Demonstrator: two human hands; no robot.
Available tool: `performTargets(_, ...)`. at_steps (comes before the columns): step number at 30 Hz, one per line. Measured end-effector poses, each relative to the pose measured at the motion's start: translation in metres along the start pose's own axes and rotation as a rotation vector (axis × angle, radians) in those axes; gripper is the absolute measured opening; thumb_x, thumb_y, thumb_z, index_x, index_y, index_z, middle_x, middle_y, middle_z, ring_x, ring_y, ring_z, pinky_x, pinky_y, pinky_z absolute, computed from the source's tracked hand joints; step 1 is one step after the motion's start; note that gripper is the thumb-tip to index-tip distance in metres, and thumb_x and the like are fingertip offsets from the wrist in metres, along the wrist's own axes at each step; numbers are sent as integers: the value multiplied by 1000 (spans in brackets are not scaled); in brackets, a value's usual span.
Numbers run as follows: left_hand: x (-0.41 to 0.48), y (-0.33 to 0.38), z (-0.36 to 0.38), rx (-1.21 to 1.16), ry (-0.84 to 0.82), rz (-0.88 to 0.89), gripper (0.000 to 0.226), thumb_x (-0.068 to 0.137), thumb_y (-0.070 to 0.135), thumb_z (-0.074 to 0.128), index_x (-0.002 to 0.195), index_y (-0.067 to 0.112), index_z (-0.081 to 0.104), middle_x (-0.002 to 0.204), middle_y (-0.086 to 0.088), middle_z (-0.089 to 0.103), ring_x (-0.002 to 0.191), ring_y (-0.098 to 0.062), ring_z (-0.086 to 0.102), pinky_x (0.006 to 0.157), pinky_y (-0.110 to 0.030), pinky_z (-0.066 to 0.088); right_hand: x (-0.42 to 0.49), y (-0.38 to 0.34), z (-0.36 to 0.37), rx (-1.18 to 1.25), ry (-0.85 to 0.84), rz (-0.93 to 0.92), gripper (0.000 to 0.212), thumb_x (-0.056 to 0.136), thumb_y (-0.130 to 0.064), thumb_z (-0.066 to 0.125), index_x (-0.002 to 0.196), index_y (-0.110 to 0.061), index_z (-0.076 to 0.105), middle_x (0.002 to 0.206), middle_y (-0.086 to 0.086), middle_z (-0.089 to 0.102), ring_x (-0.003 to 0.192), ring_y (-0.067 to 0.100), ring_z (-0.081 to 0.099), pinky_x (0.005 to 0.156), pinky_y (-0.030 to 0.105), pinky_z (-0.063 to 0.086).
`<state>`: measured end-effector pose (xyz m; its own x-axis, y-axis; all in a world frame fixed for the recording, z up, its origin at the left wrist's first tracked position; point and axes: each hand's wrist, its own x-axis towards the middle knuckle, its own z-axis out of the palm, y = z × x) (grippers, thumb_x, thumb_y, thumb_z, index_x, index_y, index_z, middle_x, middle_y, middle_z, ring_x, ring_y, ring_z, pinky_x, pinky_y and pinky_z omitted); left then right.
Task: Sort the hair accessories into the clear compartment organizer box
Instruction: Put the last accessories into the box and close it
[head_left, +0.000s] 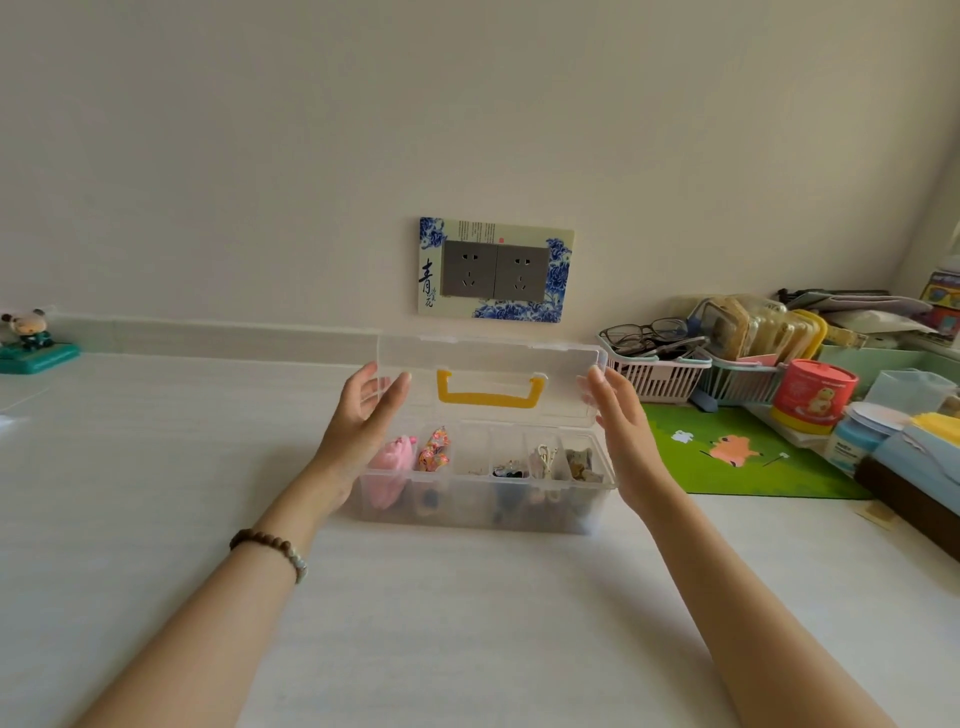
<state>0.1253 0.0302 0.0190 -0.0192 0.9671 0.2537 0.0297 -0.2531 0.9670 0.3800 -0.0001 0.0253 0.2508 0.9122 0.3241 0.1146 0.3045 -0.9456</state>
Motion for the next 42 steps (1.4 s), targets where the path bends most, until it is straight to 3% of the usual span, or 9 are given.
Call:
performTargets(4, -5, 16, -3, -30, 107, 41, 88, 57, 79, 46, 119, 17, 54, 117, 5, 59, 109, -8, 51, 88, -22, 37, -5, -16, -2, 66, 30, 55, 42, 74, -66, 44, 102, -36, 54, 114, -9, 58, 117, 13, 50, 106, 35, 31)
performTargets(8, -14, 20, -6, 1, 101, 18, 37, 84, 53, 54, 87, 16, 60, 90, 2, 61, 85, -11, 53, 66, -7, 40, -19, -11, -8, 61, 84, 92, 24, 88, -38, 54, 97, -16, 59, 91, -14, 56, 93, 3, 50, 97, 32, 33)
performTargets(12, -27, 9, -8, 126, 44, -8, 37, 85, 33, 63, 117, 17, 55, 128, 1, 53, 123, -12, 44, 73, -4, 39, -40, 7, -8, 61, 82, 140, 29, 84, -26, 62, 110, -16, 53, 107, -2, 57, 106, 17, 50, 82, 31, 37)
performTargets(17, -42, 2, -3, 138, 29, -146, 74, 82, 40, 64, 143, 17, 28, 151, 0, 28, 135, -15, 31, 96, -22, 24, -53, 15, -5, 155, 32, 307, 61, 78, -43, 64, 132, -21, 45, 134, -3, 49, 123, 17, 44, 106, 40, 33)
performTargets(25, -57, 6, 2, 59, 22, -162, 54, 88, 21, 61, 136, 9, 38, 89, 21, 46, 67, 10, 49, 45, 0, 37, -66, 7, -3, 179, -14, 265, 19, 92, -25, 50, 105, -17, 62, 95, -1, 68, 83, 13, 63, 66, 24, 45)
performTargets(27, -55, 2, 2, 36, 15, -163, 56, 87, 22, 62, 136, 9, 38, 102, 15, 54, 70, 9, 48, 44, 1, 37, -66, 7, -3, 180, -21, 257, 19, 93, -25, 50, 105, -16, 62, 94, 0, 68, 81, 13, 63, 69, 25, 46)
performTargets(31, -54, -2, 0, 40, 7, -141, 64, 86, 27, 63, 141, 14, 33, 135, 4, 46, 93, 0, 53, 54, -4, 44, -67, 5, -3, 132, -48, 245, 17, 93, -28, 48, 99, -20, 62, 103, 4, 67, 83, 9, 63, 73, 23, 46)
performTargets(36, -58, 3, -4, 321, 13, -39, 81, 84, 49, 56, 147, 21, 14, 155, 0, 20, 132, -9, 30, 89, -13, 41, -65, 5, -5, -364, 72, 33, 61, 92, -42, 45, 145, -18, 24, 154, 2, 24, 141, 17, 23, 111, 29, 21)
performTargets(42, -74, -5, -14, 1080, -205, 479, 76, 73, 79, -3, 142, 46, -6, 157, 12, -5, 145, -14, -8, 116, -40, -4, -97, 1, 0, -1044, -264, -480, 65, 88, -62, 16, 147, -36, 7, 155, -17, -6, 142, 3, -15, 117, 27, -9)
